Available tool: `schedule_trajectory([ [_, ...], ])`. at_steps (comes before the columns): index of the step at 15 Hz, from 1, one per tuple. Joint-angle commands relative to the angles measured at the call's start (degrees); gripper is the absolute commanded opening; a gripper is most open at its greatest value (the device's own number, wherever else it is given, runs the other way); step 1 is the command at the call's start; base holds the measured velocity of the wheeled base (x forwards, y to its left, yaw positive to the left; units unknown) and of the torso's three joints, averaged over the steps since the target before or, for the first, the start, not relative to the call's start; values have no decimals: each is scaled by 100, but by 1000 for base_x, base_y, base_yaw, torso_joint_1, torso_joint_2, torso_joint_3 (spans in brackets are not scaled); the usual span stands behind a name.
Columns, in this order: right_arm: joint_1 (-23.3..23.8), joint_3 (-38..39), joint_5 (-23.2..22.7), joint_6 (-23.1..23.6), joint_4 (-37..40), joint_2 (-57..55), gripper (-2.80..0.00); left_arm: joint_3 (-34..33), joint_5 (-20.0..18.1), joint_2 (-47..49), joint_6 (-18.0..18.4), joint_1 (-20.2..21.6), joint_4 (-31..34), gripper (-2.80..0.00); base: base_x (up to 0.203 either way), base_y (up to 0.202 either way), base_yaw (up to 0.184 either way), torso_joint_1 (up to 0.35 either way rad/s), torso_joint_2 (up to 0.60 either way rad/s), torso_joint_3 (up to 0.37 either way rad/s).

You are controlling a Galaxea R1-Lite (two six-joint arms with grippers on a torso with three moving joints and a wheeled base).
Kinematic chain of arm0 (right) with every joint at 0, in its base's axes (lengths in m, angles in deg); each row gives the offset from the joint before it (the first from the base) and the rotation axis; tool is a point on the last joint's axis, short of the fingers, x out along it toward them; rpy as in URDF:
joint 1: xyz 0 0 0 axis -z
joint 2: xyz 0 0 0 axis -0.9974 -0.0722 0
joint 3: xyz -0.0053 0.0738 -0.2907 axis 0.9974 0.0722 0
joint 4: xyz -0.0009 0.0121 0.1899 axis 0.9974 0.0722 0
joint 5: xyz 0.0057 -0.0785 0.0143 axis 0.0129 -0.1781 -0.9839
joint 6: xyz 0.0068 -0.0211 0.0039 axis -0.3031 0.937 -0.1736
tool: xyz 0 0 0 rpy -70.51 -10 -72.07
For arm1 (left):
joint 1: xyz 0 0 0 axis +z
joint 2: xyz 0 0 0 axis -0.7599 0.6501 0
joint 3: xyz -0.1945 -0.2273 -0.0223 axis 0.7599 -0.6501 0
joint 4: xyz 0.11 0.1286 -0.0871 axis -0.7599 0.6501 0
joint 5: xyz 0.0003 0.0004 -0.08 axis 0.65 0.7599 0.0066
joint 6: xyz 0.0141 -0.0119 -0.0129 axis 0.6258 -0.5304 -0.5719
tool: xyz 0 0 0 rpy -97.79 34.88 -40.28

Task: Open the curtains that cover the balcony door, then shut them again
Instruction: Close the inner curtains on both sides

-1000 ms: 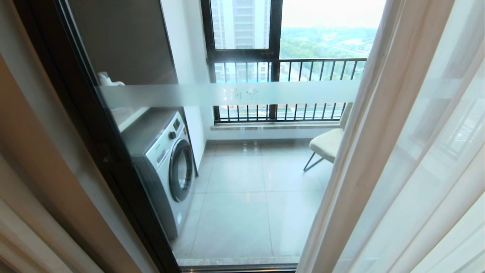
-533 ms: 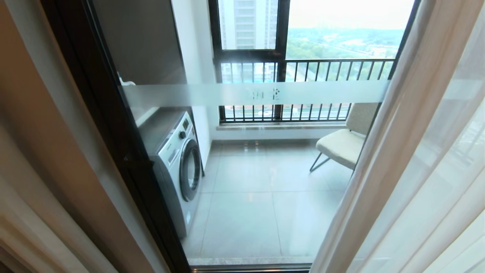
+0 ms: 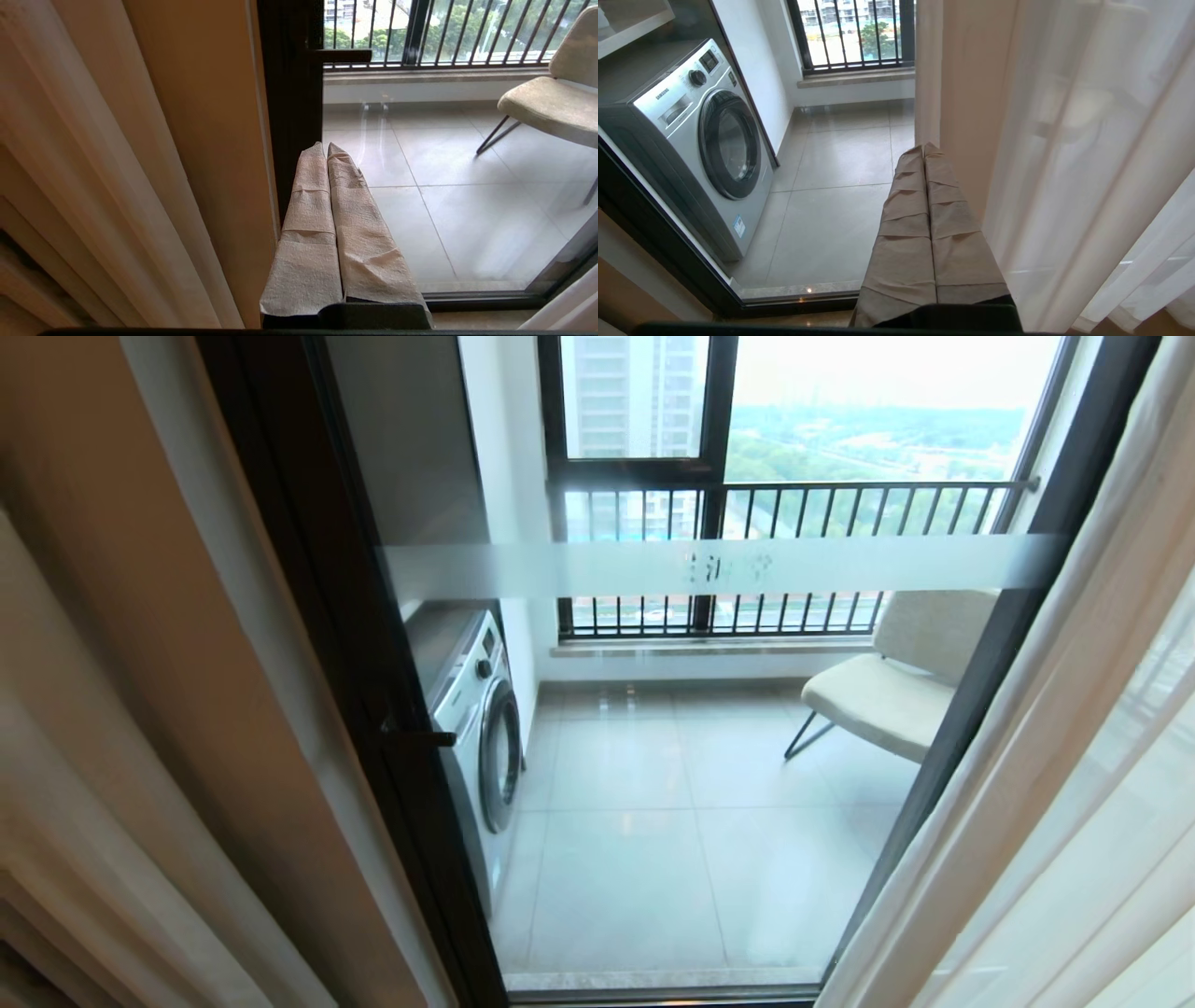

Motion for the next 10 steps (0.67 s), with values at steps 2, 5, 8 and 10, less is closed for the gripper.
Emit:
schedule_trajectory([
  [2, 0, 0, 0, -2, 0, 0, -280, -1, -2, -2, 0, -1, -2, -280, 0, 190, 0, 1, 3, -1],
  [5, 0, 0, 0, -2, 0, -9, -280, -1, -2, -2, 0, -1, -2, -280, 0, 121, 2, 3, 0, 4],
  [8, 0, 0, 0, -2, 0, -9, -280, -1, -2, -2, 0, -1, -2, -280, 0, 0, 0, 0, 0, 0],
  [10, 0, 0, 0, -2, 0, -9, -280, -1, -5, -2, 0, -1, -11, -280, 0, 0, 0, 0, 0, 0],
])
